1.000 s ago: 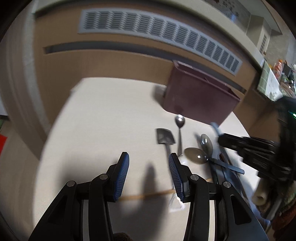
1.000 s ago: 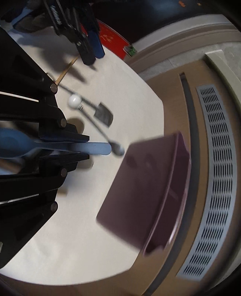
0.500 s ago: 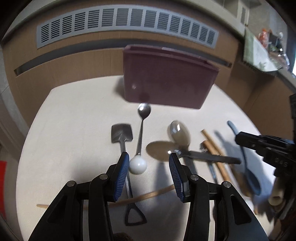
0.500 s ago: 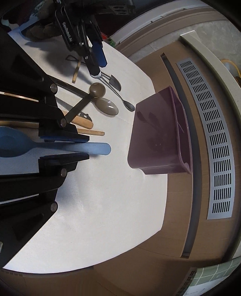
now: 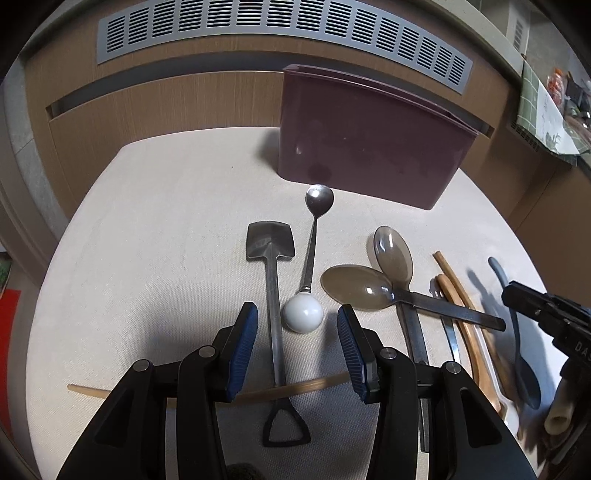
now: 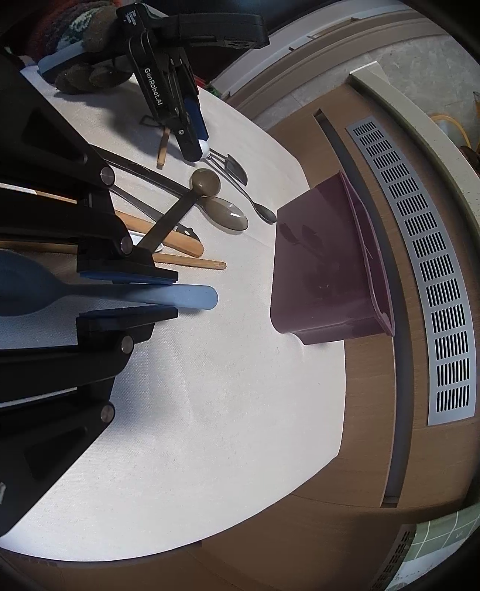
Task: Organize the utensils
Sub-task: 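Grasp the white-ball spoon with the left tool while the right holds the blue spoon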
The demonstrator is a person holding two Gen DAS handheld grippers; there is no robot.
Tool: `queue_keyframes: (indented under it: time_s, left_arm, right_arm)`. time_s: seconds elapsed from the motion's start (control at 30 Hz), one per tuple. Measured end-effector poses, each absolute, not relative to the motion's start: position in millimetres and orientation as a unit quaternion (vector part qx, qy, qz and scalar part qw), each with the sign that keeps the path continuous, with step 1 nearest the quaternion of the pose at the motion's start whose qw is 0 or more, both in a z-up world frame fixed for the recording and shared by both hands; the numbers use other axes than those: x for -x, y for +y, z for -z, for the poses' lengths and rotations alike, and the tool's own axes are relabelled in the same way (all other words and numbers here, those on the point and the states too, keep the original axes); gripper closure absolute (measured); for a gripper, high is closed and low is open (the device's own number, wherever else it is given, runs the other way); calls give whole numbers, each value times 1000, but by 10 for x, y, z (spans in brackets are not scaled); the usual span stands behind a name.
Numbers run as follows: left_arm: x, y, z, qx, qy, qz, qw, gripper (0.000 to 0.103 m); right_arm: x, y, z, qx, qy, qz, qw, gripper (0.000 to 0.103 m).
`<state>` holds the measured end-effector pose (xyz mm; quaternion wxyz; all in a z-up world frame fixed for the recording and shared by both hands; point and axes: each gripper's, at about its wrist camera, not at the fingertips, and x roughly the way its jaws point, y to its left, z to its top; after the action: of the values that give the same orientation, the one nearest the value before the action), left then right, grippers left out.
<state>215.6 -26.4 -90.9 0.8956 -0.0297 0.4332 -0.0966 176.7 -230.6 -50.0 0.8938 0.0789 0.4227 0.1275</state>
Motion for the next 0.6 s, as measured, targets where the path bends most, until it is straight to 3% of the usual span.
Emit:
queue_keyframes:
  time_s: [0.2, 0.6]
  left_arm:
    - [-2150, -330, 893, 14, 439, 92, 894, 58]
    - [-2179, -442, 831, -33, 420, 96, 902, 79]
  right_arm:
    - [-1744, -2297, 488, -78, 420, -130, 895, 92]
    - [-1725, -2296, 475, -76, 416, -129, 897, 92]
